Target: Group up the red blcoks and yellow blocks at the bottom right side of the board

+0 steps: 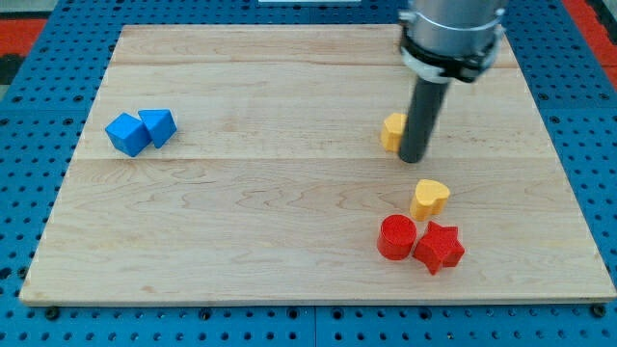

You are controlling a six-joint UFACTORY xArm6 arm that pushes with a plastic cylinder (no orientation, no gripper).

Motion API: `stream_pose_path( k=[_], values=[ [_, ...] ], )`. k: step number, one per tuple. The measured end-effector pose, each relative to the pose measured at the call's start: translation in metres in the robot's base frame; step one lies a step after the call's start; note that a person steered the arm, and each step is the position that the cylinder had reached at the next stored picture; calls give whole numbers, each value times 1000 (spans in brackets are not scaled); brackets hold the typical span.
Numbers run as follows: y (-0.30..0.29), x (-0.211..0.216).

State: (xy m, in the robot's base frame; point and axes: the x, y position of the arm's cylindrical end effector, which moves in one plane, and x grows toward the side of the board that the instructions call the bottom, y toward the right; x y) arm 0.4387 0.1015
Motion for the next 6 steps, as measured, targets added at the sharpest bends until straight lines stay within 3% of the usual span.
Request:
stream_pose_path(
  k=[1,2,4,6],
  values=[
    [-53,31],
    [-62,99],
    [-95,148],
    [28,154]
  ],
)
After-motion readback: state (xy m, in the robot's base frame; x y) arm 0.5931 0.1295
